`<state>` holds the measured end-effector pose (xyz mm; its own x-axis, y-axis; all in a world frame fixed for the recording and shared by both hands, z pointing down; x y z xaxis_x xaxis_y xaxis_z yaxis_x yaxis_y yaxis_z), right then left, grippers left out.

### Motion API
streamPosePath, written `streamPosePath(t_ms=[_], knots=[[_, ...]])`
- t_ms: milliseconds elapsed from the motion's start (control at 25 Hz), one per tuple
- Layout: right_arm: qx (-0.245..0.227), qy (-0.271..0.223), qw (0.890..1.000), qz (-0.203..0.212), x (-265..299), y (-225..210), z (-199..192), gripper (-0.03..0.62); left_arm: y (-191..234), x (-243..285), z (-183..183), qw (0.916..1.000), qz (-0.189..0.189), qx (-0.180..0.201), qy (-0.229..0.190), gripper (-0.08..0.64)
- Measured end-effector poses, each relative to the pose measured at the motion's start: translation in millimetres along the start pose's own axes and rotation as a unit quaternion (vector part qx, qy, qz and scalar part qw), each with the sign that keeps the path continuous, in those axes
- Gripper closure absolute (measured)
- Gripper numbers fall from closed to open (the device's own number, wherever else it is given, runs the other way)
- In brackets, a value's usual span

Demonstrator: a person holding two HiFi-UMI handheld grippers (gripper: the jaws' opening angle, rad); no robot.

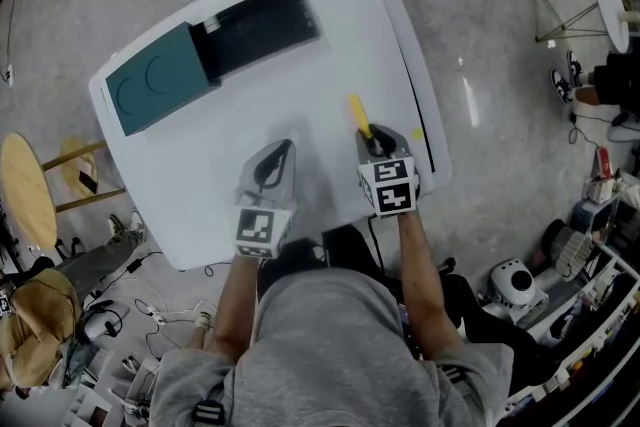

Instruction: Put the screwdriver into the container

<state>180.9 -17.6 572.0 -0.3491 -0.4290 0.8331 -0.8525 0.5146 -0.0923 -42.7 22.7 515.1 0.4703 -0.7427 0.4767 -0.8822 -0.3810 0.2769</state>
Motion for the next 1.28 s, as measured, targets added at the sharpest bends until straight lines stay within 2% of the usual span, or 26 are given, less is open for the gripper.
streamPosePath(t_ms=[600,1280], knots=[[0.008,0.003,1.000,0.010,-1.8,-2.2,-0.7,0.508,3.5,-1.2,8.4,0.9999,0.007,0.005,-0.012,0.549],[-0.025,-0.074,0.997,0.008,-51.5,26.2,30.1,0.509,8.8,-41.7,35.6,0.9968,0.034,0.022,-0.068,0.549]])
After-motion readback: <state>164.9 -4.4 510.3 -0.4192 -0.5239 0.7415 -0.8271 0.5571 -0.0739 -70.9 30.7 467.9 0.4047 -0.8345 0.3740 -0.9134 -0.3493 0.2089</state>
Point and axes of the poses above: the fingertips, and each gripper's own axes: x forward along the fingers, y to its left, z out of its top, the point moved 10 cm from there along -x, backward along the fingers, and after that the axes turned 5 degrees about -x, right-handed, at the moved point
